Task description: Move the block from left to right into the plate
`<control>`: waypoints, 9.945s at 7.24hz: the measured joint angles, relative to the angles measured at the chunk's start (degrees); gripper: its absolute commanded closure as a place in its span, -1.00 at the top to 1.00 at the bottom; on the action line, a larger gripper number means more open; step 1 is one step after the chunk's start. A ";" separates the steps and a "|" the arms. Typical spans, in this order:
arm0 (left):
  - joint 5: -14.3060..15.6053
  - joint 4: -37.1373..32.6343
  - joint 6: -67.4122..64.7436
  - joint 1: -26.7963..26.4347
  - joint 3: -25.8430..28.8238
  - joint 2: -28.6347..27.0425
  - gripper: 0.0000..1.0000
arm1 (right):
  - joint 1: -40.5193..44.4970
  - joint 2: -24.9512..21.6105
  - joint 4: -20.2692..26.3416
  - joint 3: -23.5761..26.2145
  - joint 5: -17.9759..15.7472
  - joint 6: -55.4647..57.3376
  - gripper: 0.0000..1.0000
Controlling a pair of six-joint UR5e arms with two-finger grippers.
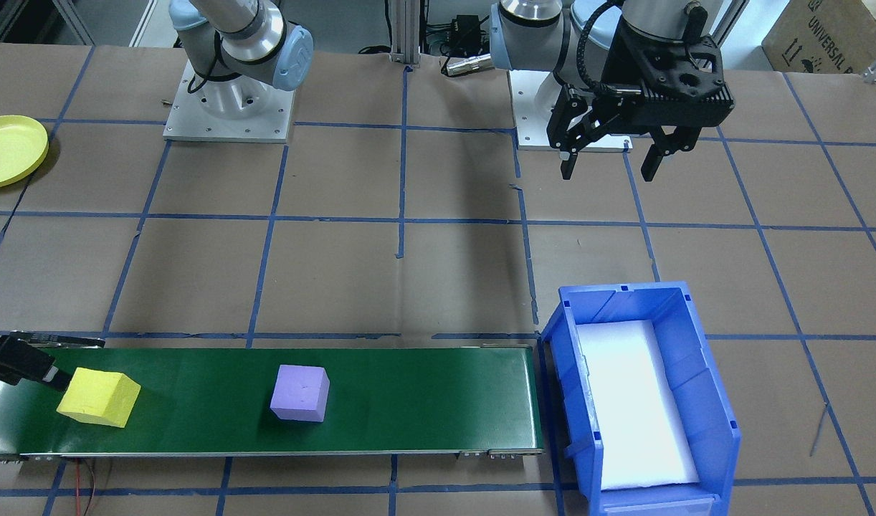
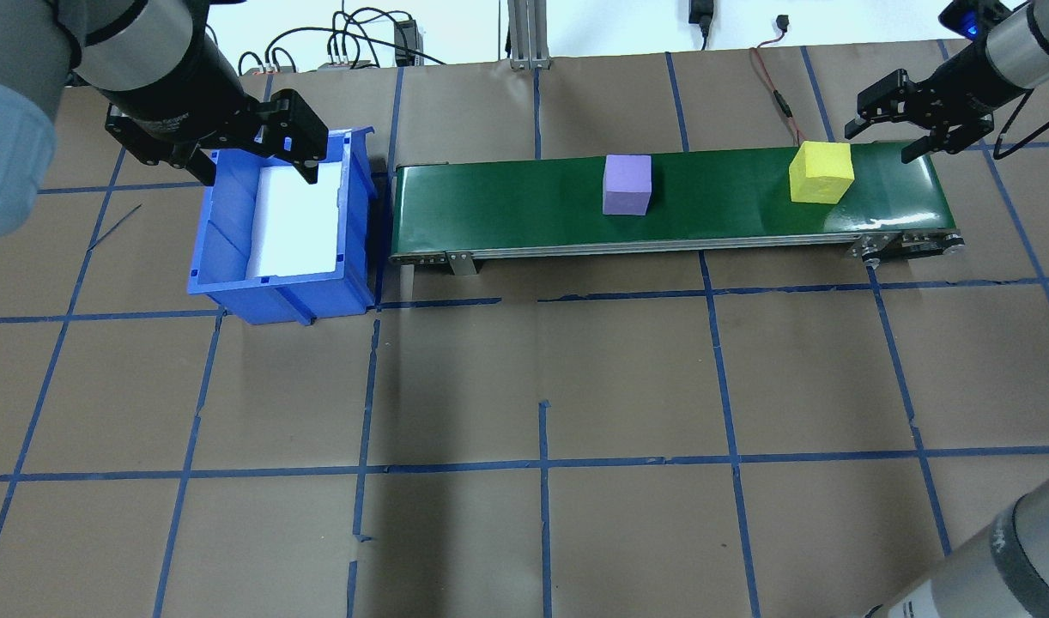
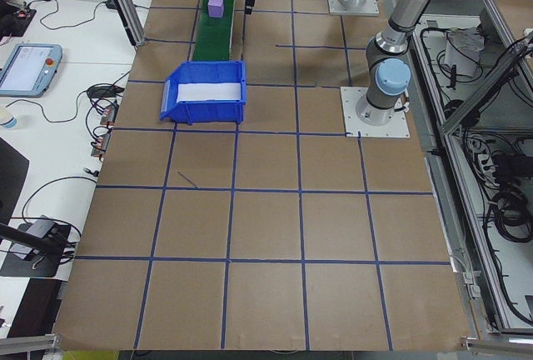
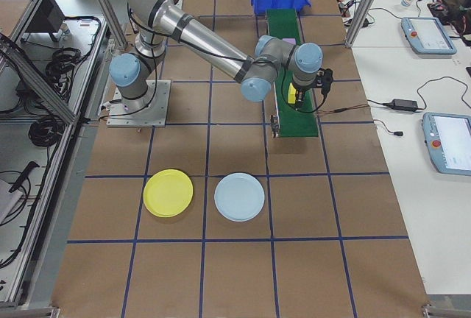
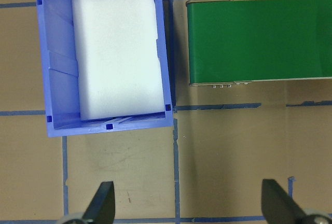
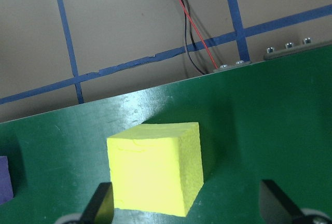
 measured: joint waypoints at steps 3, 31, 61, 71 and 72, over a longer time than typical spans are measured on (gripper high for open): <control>-0.05 -0.08 0.00 0.00 -0.27 0.48 1.00 | 0.00 0.02 -0.04 0.62 -0.01 -0.57 1.00; -0.23 -0.18 0.35 -0.03 -0.53 0.63 1.00 | -51.05 -16.91 -2.22 25.85 -17.15 -44.59 0.99; 0.33 -0.52 -0.10 0.08 -0.98 0.30 1.00 | -30.12 -2.04 -13.89 15.56 -18.68 -38.12 0.56; -0.11 -0.08 -0.27 0.05 -0.87 0.23 1.00 | -11.29 -20.79 16.11 12.79 -22.46 -14.62 1.00; -0.13 -0.11 -0.27 0.02 -0.88 0.25 1.00 | -5.03 -22.39 19.62 10.34 -22.88 -10.94 1.00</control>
